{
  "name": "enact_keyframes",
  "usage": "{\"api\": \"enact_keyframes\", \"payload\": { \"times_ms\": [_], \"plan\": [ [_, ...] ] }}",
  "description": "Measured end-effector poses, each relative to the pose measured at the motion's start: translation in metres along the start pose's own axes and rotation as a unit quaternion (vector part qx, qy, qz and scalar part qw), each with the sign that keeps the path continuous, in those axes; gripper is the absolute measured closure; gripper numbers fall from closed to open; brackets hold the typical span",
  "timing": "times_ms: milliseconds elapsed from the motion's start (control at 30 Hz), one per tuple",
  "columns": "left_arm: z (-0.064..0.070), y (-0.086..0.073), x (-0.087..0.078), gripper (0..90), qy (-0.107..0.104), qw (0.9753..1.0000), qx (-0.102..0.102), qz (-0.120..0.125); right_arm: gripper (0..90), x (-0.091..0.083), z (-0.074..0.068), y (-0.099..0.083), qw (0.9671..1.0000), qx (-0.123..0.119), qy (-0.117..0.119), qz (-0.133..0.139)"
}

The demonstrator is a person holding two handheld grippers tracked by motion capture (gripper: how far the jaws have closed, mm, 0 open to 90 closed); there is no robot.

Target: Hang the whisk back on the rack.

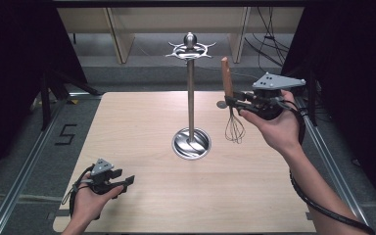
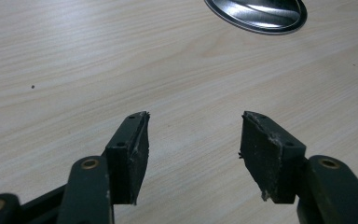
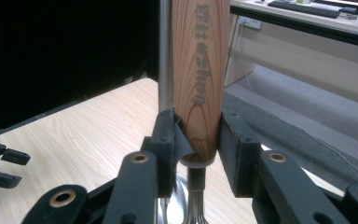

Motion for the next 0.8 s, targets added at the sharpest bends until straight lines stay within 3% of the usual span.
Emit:
{"api": "enact_keyframes", "payload": {
  "times_ms": [133,300,333,800],
  "plan": [
    [0.0,0.0,0.0,41.2,0.001,1.0,-0.002,0.0,69.6,0.0,0.002,0.002,1.0,-0.005,-0.001,0.002],
    [0.0,0.0,0.0,41.1,0.0,1.0,0.0,0.0,69.6,0.002,0.0,0.005,1.0,0.008,0.005,0.003],
    [0.0,0.0,0.0,41.1,0.0,1.0,-0.004,-0.001,69.6,0.001,0.001,0.006,1.0,-0.002,-0.001,0.004],
    [0.0,0.0,0.0,41.1,0.0,1.0,0.0,0.003,69.6,0.005,-0.001,0.011,1.0,-0.002,0.007,0.003]
  ]
}}
Point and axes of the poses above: each handheld gripper's, and its own axes: x roughly forward along the jaws, y roughly out of its top, z roughly to its right, the point moved 4 cm from there along x, roughly forward along the jaws, and after that the axes turned 5 degrees about x, right-handed, at the moved point
